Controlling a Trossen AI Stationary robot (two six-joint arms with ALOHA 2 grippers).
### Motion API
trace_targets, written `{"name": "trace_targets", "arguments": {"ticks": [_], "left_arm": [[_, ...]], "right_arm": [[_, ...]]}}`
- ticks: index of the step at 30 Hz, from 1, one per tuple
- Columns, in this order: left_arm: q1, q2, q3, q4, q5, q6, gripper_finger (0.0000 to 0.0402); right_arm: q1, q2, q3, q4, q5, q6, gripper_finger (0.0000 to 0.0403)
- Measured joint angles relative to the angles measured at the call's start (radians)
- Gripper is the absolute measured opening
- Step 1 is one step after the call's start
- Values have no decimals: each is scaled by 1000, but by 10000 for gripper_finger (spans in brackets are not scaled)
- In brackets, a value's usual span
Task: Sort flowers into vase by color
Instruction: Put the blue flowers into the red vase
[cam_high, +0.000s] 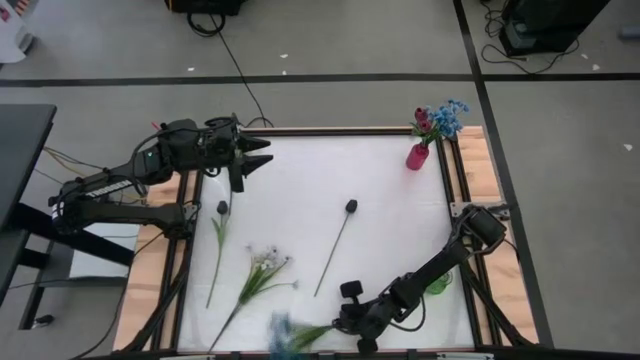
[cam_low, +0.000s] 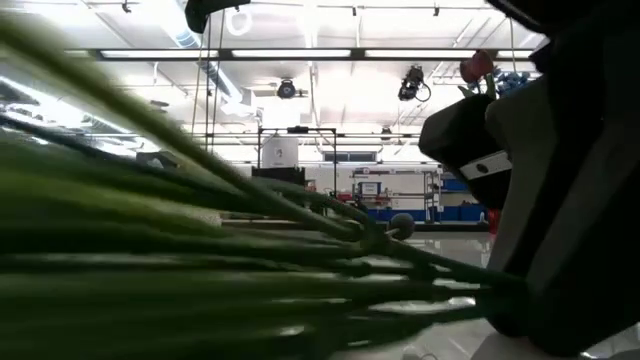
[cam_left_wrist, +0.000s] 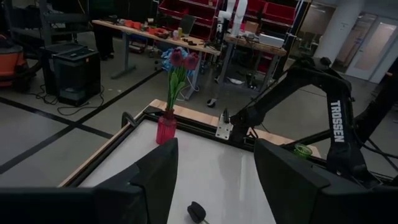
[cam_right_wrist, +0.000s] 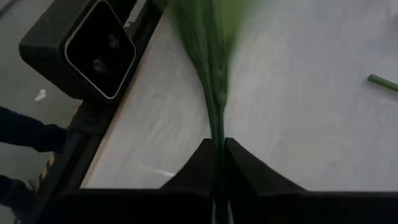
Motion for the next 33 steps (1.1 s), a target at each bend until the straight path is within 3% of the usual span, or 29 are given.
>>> {"name": "trace_targets", "arguments": {"ticks": [13,23,33], "left_arm": [[0,0,0,0,0,0,218],[0,0,0,1,0,0,218],[0,0,0,1,0,0,218]], "right_arm": [[-57,-130,-5,-47,139,121,21],[-57,-339,-4,-270,400,238,22],[-83,-487,-4,-466,577,430,24]]}}
